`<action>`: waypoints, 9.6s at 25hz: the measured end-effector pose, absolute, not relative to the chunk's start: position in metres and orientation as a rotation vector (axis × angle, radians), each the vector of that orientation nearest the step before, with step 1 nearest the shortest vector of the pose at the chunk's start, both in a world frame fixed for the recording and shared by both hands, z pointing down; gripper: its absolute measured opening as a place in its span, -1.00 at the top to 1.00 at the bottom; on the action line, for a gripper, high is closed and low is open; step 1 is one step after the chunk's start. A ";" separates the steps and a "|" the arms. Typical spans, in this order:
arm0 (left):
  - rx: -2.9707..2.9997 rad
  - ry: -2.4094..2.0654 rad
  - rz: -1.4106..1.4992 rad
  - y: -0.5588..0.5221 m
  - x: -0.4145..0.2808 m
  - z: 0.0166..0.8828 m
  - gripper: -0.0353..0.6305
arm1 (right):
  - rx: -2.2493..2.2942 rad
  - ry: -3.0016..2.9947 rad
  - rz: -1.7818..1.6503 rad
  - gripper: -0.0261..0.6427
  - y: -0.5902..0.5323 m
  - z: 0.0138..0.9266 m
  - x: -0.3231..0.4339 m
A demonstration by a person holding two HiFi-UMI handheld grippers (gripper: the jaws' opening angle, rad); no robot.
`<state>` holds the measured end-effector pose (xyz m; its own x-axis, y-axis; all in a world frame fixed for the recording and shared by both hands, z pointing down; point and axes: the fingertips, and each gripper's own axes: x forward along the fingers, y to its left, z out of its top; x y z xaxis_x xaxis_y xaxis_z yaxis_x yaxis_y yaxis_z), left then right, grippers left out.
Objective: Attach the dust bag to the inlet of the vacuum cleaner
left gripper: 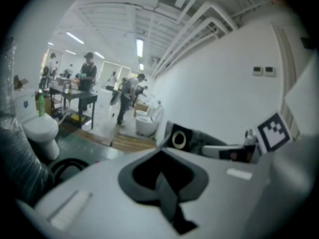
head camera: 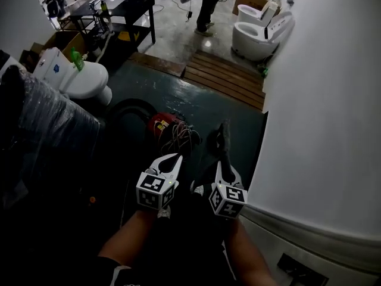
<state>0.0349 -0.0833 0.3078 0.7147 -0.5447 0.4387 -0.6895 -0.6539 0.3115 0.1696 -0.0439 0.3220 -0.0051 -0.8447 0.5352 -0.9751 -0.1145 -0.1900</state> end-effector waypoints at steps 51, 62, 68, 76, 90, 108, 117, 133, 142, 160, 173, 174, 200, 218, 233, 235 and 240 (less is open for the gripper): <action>1.940 -0.198 0.949 -0.041 0.156 0.478 0.82 | 1.298 -2.120 0.672 0.41 0.002 0.482 0.112; 2.182 -0.148 1.133 -0.033 0.168 0.524 0.82 | 1.539 -2.058 1.388 0.30 -0.023 0.468 0.257; 2.262 -0.228 1.216 -0.042 0.183 0.572 0.82 | 1.487 -1.878 2.051 0.29 -0.108 0.531 0.284; 2.346 -0.277 1.377 -0.056 0.202 0.645 0.82 | 1.439 -1.538 1.950 0.29 -0.152 0.640 0.284; 2.573 -0.338 1.446 -0.077 0.225 0.712 0.82 | 1.604 -1.011 2.047 0.89 -0.156 0.764 0.333; 2.203 -0.661 1.101 -0.134 0.204 0.785 0.82 | 1.509 -1.246 2.009 0.90 -0.242 0.815 0.292; 2.135 -0.760 1.068 -0.158 0.187 0.796 0.82 | 1.465 -1.321 1.988 0.90 -0.268 0.824 0.274; 2.084 -0.897 1.041 -0.164 0.170 0.793 0.82 | 1.344 -1.432 1.904 0.90 -0.293 0.814 0.229; 2.075 -0.918 1.039 -0.171 0.163 0.791 0.82 | 1.336 -1.419 1.905 0.90 -0.296 0.819 0.222; 2.109 -0.929 1.025 -0.184 0.148 0.781 0.83 | 1.335 -1.424 1.886 0.90 -0.302 0.828 0.211; 2.218 -0.932 1.158 -0.198 0.137 0.778 0.83 | 1.312 -1.442 1.848 0.90 -0.299 0.836 0.218; 2.220 -0.933 1.158 -0.197 0.137 0.780 0.83 | 1.302 -1.428 1.840 0.90 -0.299 0.836 0.217; 2.447 -0.932 1.456 -0.197 0.139 0.766 0.85 | 1.248 -1.531 1.992 0.90 -0.292 0.843 0.231; 2.511 -0.854 1.497 -0.180 0.149 0.772 0.85 | 1.004 -1.405 1.952 0.37 -0.275 0.796 0.213; 2.459 -0.918 1.336 -0.186 0.145 0.770 0.85 | 1.085 -1.415 1.884 0.77 -0.269 0.793 0.192; 2.412 -0.944 1.271 -0.188 0.143 0.769 0.85 | 1.072 -1.460 1.909 0.78 -0.270 0.792 0.192; 2.394 -0.977 1.259 -0.194 0.141 0.761 0.85 | 1.050 -1.568 1.892 0.79 -0.271 0.789 0.193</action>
<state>0.1411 -0.1935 0.7614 0.3967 -0.4409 0.8052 -0.6709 -0.7379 -0.0735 0.1930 -0.2713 0.7889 -0.6001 -0.1160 0.7914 -0.7562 -0.2403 -0.6086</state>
